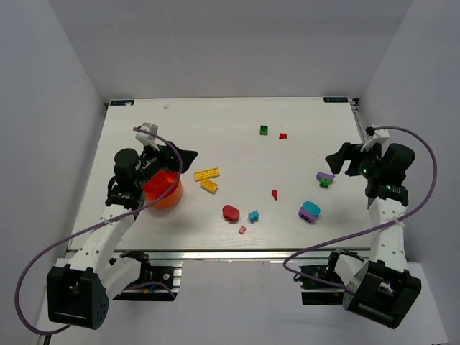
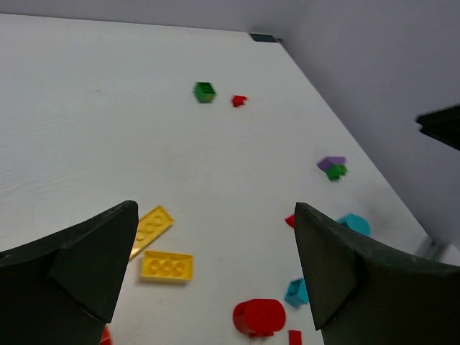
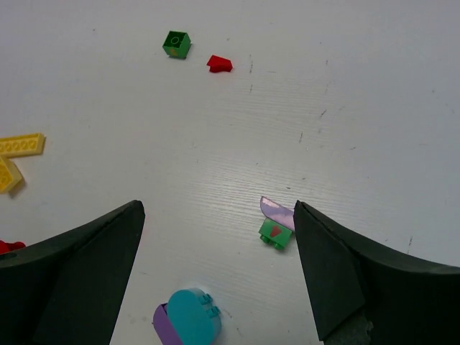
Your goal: Sort the legos into containers by color
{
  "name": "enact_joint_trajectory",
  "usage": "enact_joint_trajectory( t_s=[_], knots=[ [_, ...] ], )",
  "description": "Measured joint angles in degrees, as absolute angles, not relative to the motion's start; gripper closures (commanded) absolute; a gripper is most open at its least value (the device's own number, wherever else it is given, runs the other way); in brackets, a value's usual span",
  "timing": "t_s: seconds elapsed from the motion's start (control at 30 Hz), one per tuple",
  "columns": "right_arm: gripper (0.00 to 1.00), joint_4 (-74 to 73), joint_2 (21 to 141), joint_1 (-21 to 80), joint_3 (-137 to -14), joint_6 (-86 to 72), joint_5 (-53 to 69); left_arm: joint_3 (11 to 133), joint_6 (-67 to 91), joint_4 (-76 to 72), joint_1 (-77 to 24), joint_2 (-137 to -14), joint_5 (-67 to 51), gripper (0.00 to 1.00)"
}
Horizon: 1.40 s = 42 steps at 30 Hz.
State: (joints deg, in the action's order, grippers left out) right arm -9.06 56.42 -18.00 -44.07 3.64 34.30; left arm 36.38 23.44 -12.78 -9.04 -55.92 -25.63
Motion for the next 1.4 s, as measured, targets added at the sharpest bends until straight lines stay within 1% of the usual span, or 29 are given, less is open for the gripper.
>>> enact_joint_trajectory(
  t_s=[0.17, 0.33, 0.37, 0.4, 0.43, 0.47, 0.5, 0.53, 0.57, 0.6, 0.63, 0.67, 0.7, 0.73, 0.77, 0.8, 0.83, 0.87, 0.9, 1.0, 1.17, 1.23, 1.4],
  knots=[
    [0.11, -9.6, 56.6, -20.4, -45.0, 2.0, 37.2, 37.9, 24.2, -14.1, -12.5, -59.1, -33.4, 0.02],
    [0.11, -10.9, 56.6, -21.1, -45.0, 4.7, 42.4, 43.1, 23.4, -10.5, -17.0, -65.2, -36.4, 0.02],
    [0.11, -11.2, 56.6, -21.2, -45.0, 5.7, 43.7, 44.3, 23.1, -9.3, -18.0, -66.3, -36.4, 0.04],
    [0.11, -11.5, 56.5, -21.2, -44.9, 7.1, 45.3, 45.3, 22.9, -8.1, -19.0, -67.0, -36.4, 0.12],
    [0.11, -11.8, 56.2, -21.2, -44.6, 8.4, 46.7, 46.6, 22.7, -6.6, -20.2, -67.7, -36.0, 0.22],
    [0.11, -12.1, 55.9, -21.1, -44.2, 10.2, 48.5, 48.0, 22.5, -5.1, -21.5, -68.3, -35.6, 0.35],
    [0.11, -12.8, 55.5, -20.9, -43.8, 11.7, 50.1, 48.9, 22.6, -3.6, -22.4, -68.8, -34.9, 0.45],
    [0.11, -13.6, 55.4, -20.8, -43.7, 13.0, 51.4, 51.0, 22.7, -2.0, -24.4, -69.8, -34.0, 0.66],
    [0.11, -14.2, 55.3, -20.5, -43.7, 14.4, 52.9, 52.8, 22.9, -0.2, -26.0, -70.6, -32.9, 0.70],
    [0.11, -14.9, 55.3, -20.4, -43.7, 15.6, 54.1, 54.3, 23.2, 1.2, -27.8, -71.4, -32.0, 0.71],
    [0.11, -15.5, 55.3, -20.2, -43.7, 16.2, 54.9, 55.8, 23.7, 2.4, -29.6, -72.4, -30.6, 0.69],
    [0.12, -15.9, 55.4, -20.2, -43.7, 16.5, 55.3, 57.3, 24.1, 3.7, -31.4, -73.4, -29.0, 0.62],
    [0.34, -16.3, 55.5, -20.2, -43.7, 16.7, 55.5, 58.4, 24.5, 5.0, -32.8, -74.4, -27.2, 0.52],
    [0.51, -16.3, 55.6, -20.2, -43.7, 17.0, 55.4, 59.7, 25.4, 6.6, -34.7, -75.8, -24.8, 0.44],
    [0.62, -16.4, 55.9, -20.2, -43.7, 16.8, 55.2, 60.9, 26.2, 8.5, -36.4, -77.1, -21.9, 0.36],
    [0.71, -16.5, 56.2, -20.3, -43.8, 16.4, 54.9, 62.0, 27.3, 10.8, -37.9, -78.6, -18.9, 0.32],
    [0.70, -16.5, 56.6, -20.3, -43.8, 15.6, 54.4, 63.1, 28.3, 13.2, -39.3, -80.3, -15.2, 0.29],
    [0.66, -16.6, 56.9, -20.3, -43.8, 15.1, 53.7, 64.0, 29.5, 15.2, -40.4, -81.9, -11.9, 0.27],
    [0.51, -16.6, 57.2, -20.3, -43.8, 14.6, 53.1, 64.9, 30.9, 17.5, -41.2, -83.5, -8.6, 0.26],
    [0.42, -16.6, 57.5, -20.3, -43.8, 13.1, 50.9, 67.7, 37.3, 25.1, -42.8, -89.5, 3.0, 0.24],
    [0.39, -16.5, 57.3, -20.3, -43.8, 11.9, 48.9, 69.4, 48.4, 33.7, -44.1, -96.4, 15.4, 0.21],
    [0.38, -16.5, 57.1, -20.3, -43.8, 11.5, 48.4, 70.7, 52.6, 36.8, -44.7, -98.9, 19.3, 0.17],
    [0.37, -16.5, 56.9, -20.3, -43.8, 11.0, 47.6, 78.7, 61.7, 44.9, -45.5, -107.1, 25.5, 0.15]
  ],
)
